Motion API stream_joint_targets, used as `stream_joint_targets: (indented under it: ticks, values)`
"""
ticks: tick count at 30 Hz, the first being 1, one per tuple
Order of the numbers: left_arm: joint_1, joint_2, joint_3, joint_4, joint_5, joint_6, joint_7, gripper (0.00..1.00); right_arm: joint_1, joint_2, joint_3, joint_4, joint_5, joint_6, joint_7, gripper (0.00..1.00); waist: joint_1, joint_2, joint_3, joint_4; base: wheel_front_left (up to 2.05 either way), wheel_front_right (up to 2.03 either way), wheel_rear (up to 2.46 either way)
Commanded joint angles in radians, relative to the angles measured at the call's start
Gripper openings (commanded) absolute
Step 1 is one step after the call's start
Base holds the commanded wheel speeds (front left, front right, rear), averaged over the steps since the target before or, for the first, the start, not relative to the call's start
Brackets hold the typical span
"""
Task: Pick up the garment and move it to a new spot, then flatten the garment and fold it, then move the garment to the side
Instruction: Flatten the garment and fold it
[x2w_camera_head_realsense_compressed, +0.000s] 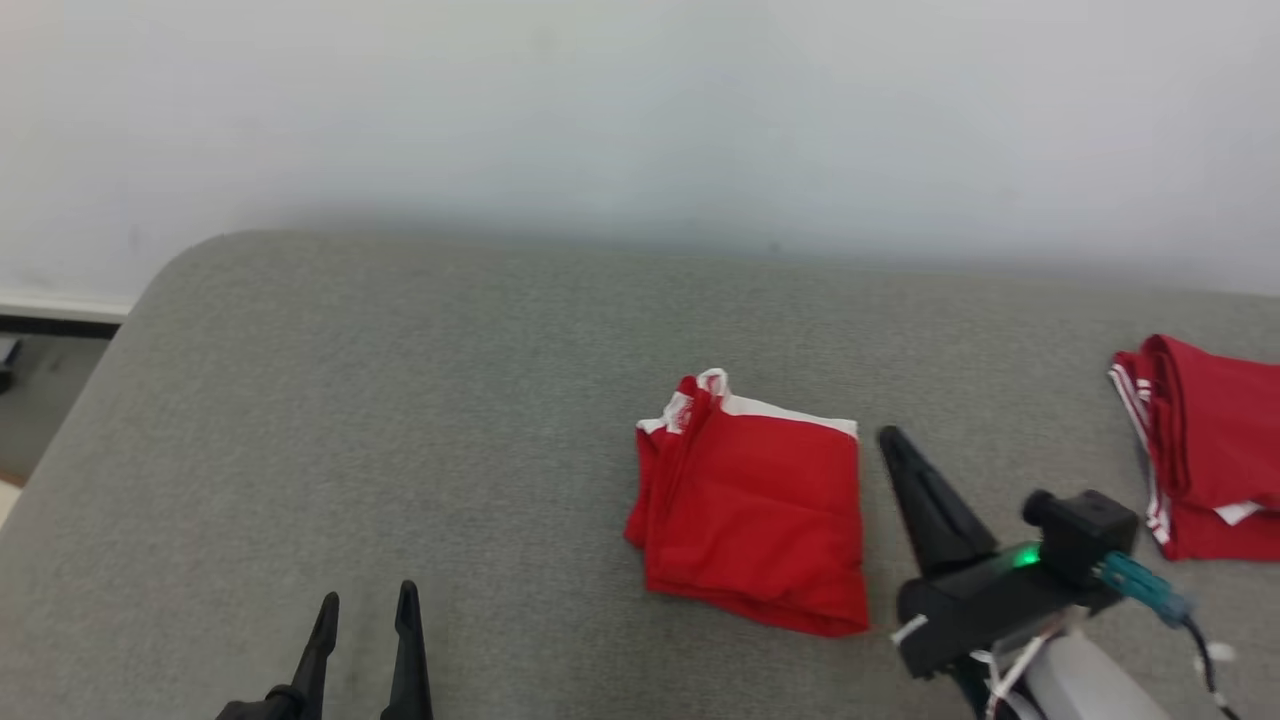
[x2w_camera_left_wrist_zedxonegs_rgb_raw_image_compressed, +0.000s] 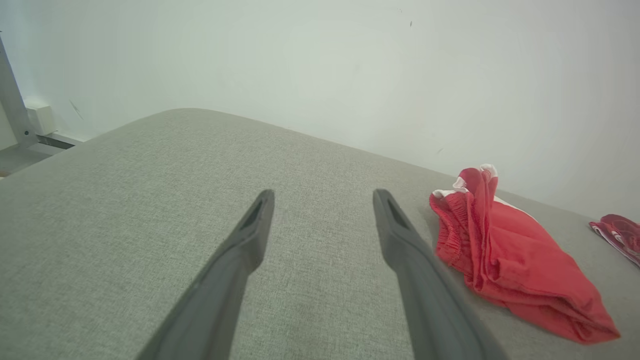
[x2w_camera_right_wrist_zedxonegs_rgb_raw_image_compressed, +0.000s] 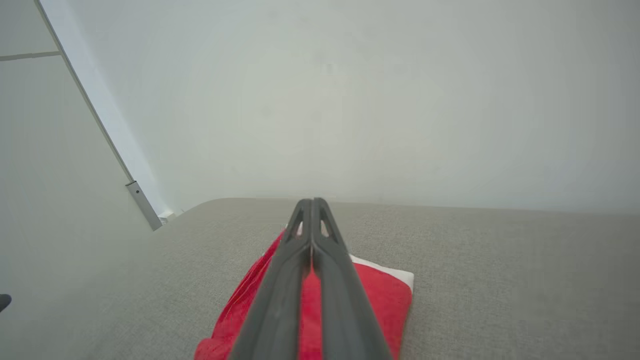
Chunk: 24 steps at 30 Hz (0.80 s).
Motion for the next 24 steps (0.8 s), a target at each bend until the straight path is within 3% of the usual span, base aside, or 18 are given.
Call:
stream_joint_targets:
  ticks: [1, 7, 15, 18, 19, 20, 21, 24]
  values:
    - [0.005, 0.001, 0.004, -0.006, 0.011, 0.003, -0.003, 1.00, 0.034, -0.008, -0.034, -0.022, -0.029, -0.002, -0.003, 0.00, 0.0000, 0.0000, -0.009, -0.045, 0.00, 0.00, 0.00]
    - [0.000, 0.001, 0.022, -0.011, 0.032, -0.004, -0.003, 1.00, 0.179, 0.007, -0.226, -0.128, -0.134, -0.002, -0.002, 0.00, 0.0000, 0.0000, -0.012, -0.095, 0.00, 0.00, 0.00]
    - [0.007, 0.001, 0.034, -0.024, 0.120, -0.010, -0.003, 1.00, 0.314, 0.075, -0.376, -0.202, -0.204, -0.002, -0.001, 0.00, 0.0000, 0.0000, -0.013, -0.123, 0.00, 0.00, 0.00]
    - [0.017, 0.001, 0.039, -0.030, 0.162, -0.009, -0.003, 1.00, 0.360, 0.103, -0.399, -0.226, -0.229, -0.002, -0.001, 0.13, 0.0000, 0.0000, -0.016, -0.128, 0.00, 0.00, 0.00]
    - [0.021, 0.001, 0.044, -0.029, 0.170, -0.013, -0.003, 1.00, 0.373, 0.111, -0.400, -0.227, -0.235, -0.002, -0.001, 0.18, 0.0000, 0.0000, -0.017, -0.130, 0.00, 0.00, 0.00]
    - [0.027, 0.001, 0.051, -0.033, 0.179, -0.016, -0.003, 1.00, 0.394, 0.124, -0.403, -0.225, -0.247, -0.002, -0.002, 0.71, 0.0000, 0.0000, -0.020, -0.131, 0.00, 0.00, 0.00]
    - [0.029, 0.001, 0.053, -0.035, 0.183, -0.016, -0.003, 1.00, 0.400, 0.127, -0.404, -0.225, -0.259, -0.002, -0.001, 0.96, 0.0000, 0.0000, -0.021, -0.131, 0.00, 0.00, 0.00]
    - [0.036, 0.001, 0.058, -0.044, 0.188, -0.014, -0.003, 1.00, 0.420, 0.141, -0.411, -0.214, -0.281, -0.002, -0.001, 1.00, 0.0000, 0.0000, -0.022, -0.131, 0.00, 0.00, 0.00]
